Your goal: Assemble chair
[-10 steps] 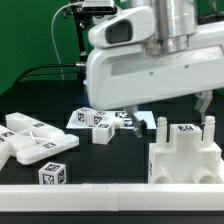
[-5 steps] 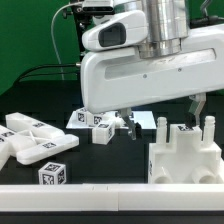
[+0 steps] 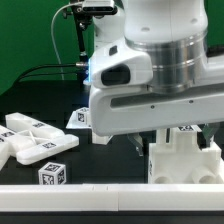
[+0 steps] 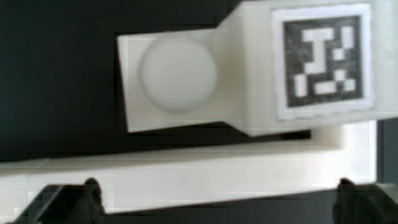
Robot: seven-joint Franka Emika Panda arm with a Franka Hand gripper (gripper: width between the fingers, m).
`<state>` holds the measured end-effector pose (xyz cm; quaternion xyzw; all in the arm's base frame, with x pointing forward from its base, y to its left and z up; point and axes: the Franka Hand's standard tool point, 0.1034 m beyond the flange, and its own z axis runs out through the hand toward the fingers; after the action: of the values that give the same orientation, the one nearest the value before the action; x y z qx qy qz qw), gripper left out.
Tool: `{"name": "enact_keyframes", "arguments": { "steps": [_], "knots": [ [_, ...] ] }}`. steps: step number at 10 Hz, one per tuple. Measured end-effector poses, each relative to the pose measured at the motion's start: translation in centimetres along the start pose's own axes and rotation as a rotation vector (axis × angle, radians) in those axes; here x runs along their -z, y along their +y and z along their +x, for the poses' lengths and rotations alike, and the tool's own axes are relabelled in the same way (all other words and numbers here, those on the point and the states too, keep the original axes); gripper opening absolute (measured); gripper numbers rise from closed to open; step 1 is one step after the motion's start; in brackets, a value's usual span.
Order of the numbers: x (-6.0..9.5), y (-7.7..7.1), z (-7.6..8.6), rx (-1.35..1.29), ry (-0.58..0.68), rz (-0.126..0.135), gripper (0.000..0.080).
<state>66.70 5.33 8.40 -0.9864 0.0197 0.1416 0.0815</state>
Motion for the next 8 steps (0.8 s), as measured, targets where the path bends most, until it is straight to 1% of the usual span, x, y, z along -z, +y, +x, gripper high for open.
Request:
{"name": "enact_keyframes", "arguments": {
  "steps": [1, 2, 3, 4, 5, 6, 7, 8],
  "knots": [
    [-0.3, 0.0, -0.4, 0.0, -0.051, 0.002, 0.0649],
    [-0.7, 0.1, -1.2, 0.003, -0.14, 0.006, 0.0649],
    [-0.8, 0.1, -0.7, 0.005, -0.155, 0.009, 0.0649],
    [-0.8, 0.3, -0.3, 0.007, -0.14, 0.008, 0.0649],
    [-1.4, 1.4, -0.5, -0.009, -0.167, 0.001, 0.0649],
    [-2.2, 2.2, -0.1, -0.029, -0.179, -0.004, 0.0649],
    [-2.7, 2.4, 0.1, -0.041, -0.184, -0.005, 0.0649],
    [-3.1, 2.3, 0.0, -0.039, -0.187, -0.006, 0.0649]
  ]
}}
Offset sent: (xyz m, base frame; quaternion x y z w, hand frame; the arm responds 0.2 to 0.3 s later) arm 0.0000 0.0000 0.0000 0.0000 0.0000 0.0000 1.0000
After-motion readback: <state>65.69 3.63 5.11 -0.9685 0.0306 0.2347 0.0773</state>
